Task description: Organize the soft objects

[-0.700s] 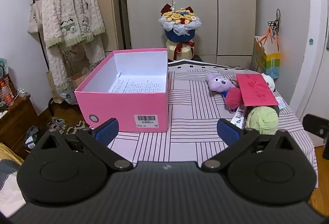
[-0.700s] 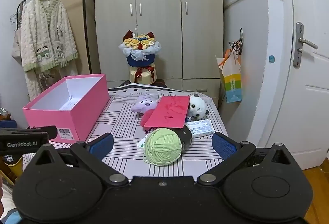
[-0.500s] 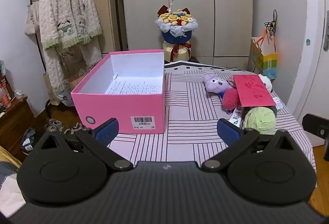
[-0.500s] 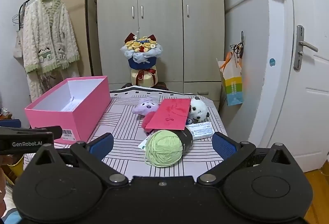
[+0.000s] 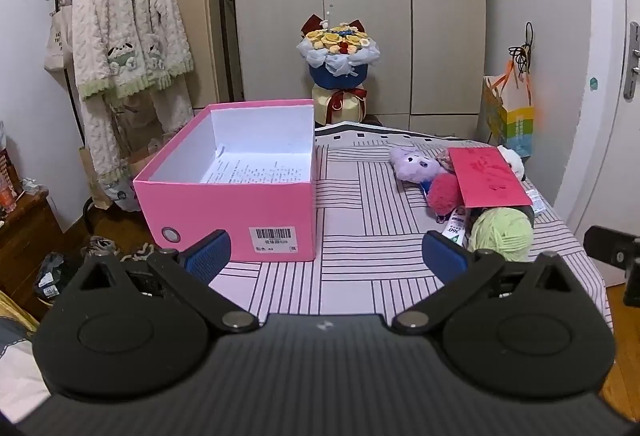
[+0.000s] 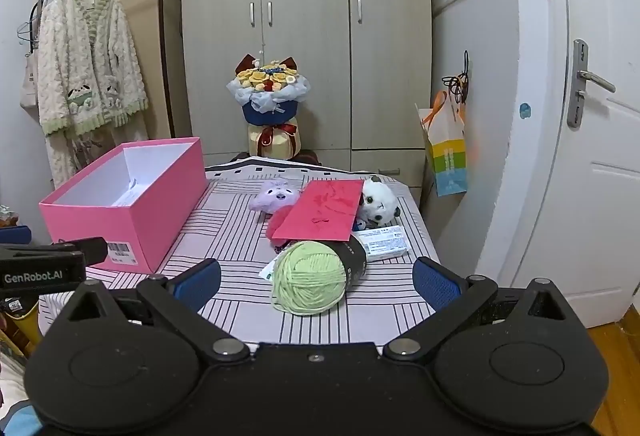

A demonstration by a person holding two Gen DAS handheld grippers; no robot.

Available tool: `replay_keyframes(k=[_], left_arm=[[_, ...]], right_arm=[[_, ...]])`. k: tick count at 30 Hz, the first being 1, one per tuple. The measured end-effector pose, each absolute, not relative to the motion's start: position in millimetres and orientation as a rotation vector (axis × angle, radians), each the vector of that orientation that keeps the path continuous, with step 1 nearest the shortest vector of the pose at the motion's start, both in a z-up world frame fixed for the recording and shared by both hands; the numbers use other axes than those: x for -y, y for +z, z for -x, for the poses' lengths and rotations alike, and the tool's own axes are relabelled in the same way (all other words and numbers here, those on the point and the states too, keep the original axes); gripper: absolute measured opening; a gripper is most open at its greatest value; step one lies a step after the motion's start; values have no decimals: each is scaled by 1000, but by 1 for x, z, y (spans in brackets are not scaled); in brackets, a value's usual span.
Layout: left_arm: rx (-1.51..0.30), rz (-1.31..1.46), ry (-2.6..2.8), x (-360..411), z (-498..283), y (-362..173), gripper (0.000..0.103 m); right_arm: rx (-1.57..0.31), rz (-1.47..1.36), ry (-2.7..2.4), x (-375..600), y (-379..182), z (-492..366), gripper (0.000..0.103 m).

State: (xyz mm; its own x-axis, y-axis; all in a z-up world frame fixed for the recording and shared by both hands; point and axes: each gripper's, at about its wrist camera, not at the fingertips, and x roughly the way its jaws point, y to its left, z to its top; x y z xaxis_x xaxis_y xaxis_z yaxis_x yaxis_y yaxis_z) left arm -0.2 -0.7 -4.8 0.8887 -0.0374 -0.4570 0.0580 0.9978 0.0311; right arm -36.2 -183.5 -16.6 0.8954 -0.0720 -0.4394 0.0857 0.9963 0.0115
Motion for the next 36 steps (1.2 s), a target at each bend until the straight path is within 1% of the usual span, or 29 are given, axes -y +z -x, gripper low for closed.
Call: replay_keyframes(k=[24,36], left_arm=[[-498,-50,-67,-1,-1,-13,103],[-431,-16,-79,-6,3,-18,103]], right_arm=[[-483,1,-75,176,-22,30,103],[-475,37,-117,176,-27,28,103]])
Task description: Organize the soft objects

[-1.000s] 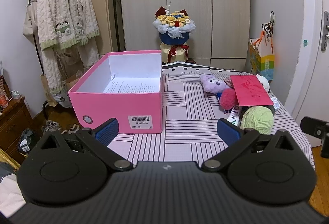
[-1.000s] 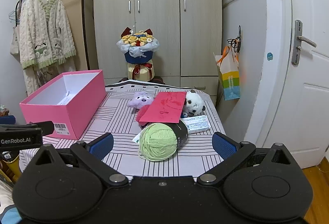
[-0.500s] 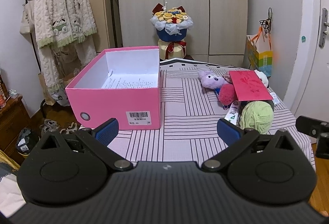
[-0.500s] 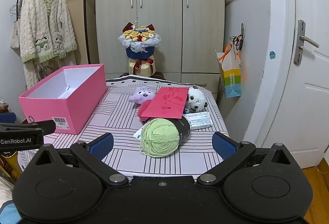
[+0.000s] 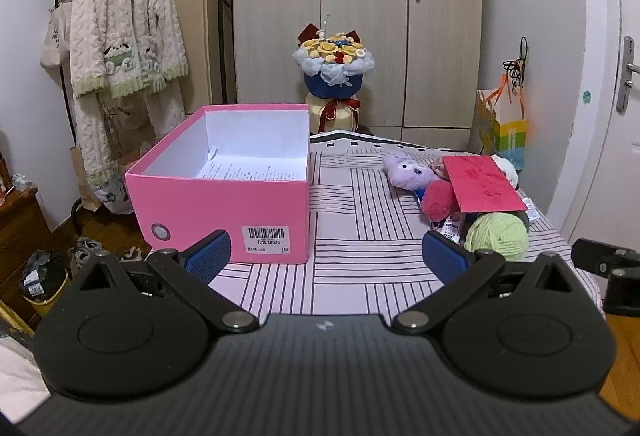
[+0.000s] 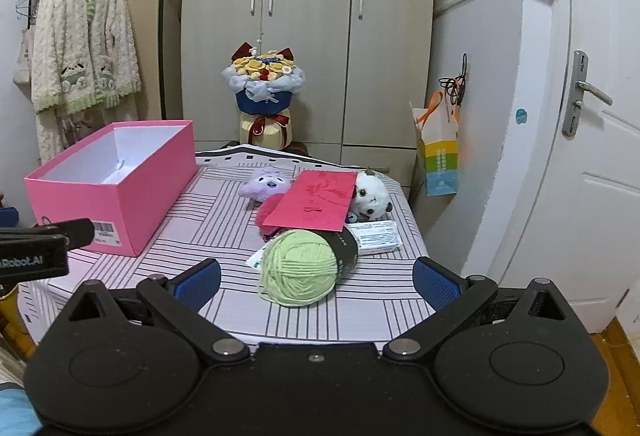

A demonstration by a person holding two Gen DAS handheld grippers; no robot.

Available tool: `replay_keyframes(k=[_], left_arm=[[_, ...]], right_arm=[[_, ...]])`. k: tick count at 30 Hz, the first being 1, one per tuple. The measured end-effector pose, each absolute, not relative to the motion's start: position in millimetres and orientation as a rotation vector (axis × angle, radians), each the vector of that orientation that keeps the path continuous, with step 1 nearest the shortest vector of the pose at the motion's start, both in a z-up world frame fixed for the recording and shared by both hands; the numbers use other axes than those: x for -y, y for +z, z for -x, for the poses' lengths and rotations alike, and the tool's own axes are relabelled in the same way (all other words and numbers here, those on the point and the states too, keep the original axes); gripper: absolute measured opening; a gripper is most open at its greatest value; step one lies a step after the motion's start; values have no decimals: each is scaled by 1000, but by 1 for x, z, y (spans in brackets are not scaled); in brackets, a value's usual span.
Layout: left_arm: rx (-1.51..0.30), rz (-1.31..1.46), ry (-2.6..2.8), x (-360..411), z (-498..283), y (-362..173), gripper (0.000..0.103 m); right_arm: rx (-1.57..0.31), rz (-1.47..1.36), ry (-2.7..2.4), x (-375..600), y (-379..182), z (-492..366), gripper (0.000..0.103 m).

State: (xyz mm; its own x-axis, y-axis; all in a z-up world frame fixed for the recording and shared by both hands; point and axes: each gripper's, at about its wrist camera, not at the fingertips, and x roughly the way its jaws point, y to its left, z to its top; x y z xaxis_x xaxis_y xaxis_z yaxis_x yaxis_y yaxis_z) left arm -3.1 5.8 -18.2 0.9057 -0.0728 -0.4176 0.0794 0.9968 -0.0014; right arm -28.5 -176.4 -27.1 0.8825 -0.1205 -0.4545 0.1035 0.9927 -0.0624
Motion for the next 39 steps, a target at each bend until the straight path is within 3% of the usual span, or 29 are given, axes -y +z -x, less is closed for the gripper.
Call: replay_keyframes(k=[20,29,36,39], left_arm=[[-398,20,-139,-6,-5,-13,103],[-446,67,-360,23,-69,-11,99],[-517,141,-472,47,-131,-31,82],[-555,178,-492,53,-147,-41,74]], right_arm=[[-301,56,-26,191,-34,29,103],[-330,-2,104,235,-50,-23,103],[-387,-119,157,265,-59,-75,102],[-414,-147,164,273,-63,-97,88]])
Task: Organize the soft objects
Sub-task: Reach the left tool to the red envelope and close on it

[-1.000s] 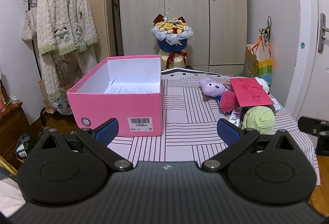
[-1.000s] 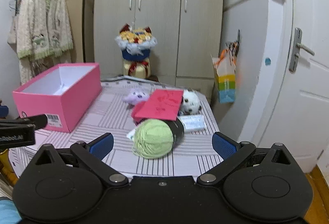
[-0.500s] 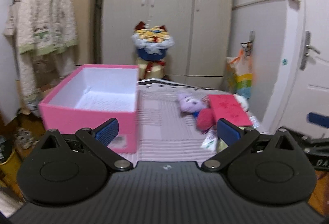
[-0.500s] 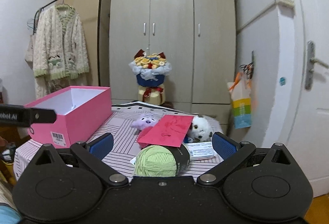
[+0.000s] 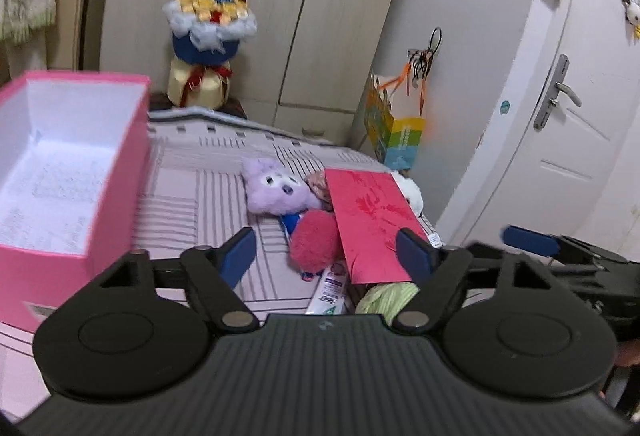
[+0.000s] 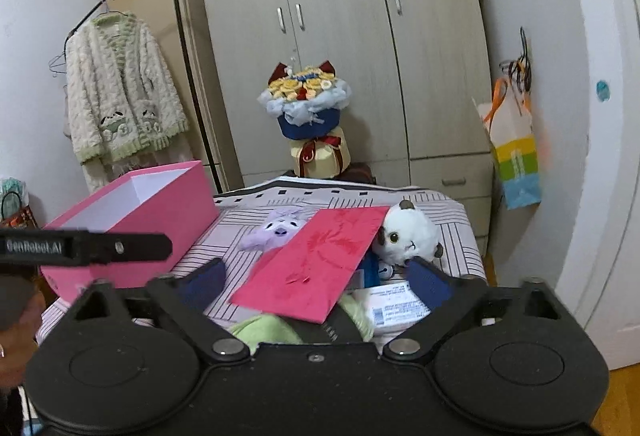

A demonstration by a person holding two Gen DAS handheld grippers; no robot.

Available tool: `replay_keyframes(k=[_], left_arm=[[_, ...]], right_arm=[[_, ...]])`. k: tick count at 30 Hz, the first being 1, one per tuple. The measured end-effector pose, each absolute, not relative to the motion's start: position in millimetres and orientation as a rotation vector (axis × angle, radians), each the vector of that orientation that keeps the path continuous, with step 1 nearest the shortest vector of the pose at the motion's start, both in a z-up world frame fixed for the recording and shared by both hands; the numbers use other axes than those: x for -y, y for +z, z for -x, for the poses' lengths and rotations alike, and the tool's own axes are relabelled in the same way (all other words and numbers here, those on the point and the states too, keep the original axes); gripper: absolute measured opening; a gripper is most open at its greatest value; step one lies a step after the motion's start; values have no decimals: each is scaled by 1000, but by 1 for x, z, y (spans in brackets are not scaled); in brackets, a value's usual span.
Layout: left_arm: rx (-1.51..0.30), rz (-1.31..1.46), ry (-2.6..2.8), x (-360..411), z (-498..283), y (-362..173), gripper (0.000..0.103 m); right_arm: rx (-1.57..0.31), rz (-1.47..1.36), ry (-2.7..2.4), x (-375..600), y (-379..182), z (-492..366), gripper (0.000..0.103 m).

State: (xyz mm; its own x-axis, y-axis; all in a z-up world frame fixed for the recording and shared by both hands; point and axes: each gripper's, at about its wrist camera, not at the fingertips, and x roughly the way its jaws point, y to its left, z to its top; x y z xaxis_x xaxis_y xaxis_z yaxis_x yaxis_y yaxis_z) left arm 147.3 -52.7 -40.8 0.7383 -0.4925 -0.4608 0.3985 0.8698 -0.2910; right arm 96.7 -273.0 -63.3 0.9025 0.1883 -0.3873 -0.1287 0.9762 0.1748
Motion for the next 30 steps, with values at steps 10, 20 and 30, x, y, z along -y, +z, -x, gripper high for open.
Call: replay_keyframes(k=[10,20,30], left_arm=[[-709,252,-548,78,-198,-86,56],[-752,348,-630,83,-210,-97,39],[-849,513,-690,80,-219,-107,40]], right_arm=[[-515,-241,202,290,-90,-145,66],[-576,-405,256,307,-108,-167,49],[-553,-479,278,311,-113,-169,20]])
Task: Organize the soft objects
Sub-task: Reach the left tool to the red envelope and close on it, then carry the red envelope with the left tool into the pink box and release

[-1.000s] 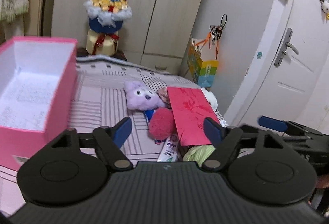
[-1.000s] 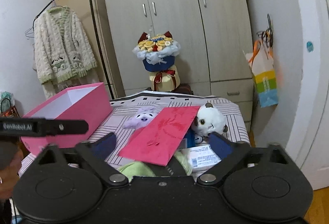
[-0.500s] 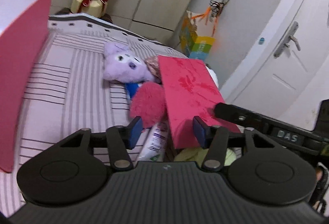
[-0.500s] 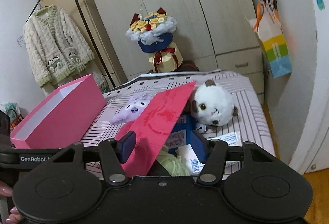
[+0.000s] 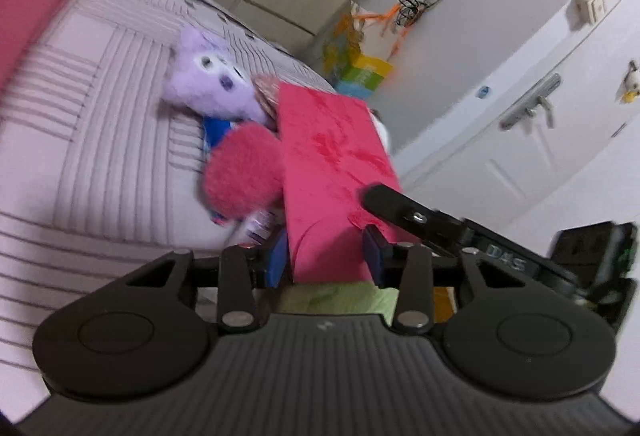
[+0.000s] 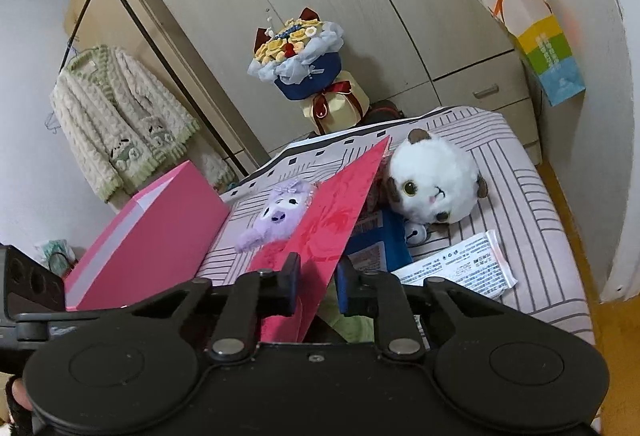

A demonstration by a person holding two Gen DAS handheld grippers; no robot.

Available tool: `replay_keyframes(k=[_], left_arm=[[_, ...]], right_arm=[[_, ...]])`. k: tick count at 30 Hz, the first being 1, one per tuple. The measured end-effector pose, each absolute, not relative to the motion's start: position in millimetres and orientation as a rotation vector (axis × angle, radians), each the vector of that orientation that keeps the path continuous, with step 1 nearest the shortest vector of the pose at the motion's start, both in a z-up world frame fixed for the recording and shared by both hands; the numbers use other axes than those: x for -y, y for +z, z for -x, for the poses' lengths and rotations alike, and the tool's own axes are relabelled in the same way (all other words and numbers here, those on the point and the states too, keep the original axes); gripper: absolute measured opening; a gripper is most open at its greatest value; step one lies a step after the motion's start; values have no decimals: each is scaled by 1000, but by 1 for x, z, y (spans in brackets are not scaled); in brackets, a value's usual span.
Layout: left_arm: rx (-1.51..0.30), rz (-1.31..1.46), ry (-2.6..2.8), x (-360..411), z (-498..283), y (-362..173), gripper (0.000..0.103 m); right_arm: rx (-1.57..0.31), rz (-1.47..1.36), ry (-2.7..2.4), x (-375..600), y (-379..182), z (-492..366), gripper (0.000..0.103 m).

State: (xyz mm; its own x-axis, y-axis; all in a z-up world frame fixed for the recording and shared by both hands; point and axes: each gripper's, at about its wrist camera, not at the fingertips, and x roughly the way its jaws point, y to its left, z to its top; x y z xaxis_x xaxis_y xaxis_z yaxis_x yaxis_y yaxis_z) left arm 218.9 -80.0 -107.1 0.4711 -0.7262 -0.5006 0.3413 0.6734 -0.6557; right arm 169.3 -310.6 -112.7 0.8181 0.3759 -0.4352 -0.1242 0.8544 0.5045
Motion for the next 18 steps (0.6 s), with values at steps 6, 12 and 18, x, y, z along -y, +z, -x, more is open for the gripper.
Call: replay_keyframes(k=[6,12,18], left_arm=[[-809,453,-654,85,-206,-95,39],[-791,421,-673,78,-193,-79,39],[-785,388,-666,65,-177,-68,39]], right_arm=[[-544,-475,279,306,-104,-167,20],[-549,-448,282,300,-88,-158,21],[-549,-408,303,282,-75,-148,21]])
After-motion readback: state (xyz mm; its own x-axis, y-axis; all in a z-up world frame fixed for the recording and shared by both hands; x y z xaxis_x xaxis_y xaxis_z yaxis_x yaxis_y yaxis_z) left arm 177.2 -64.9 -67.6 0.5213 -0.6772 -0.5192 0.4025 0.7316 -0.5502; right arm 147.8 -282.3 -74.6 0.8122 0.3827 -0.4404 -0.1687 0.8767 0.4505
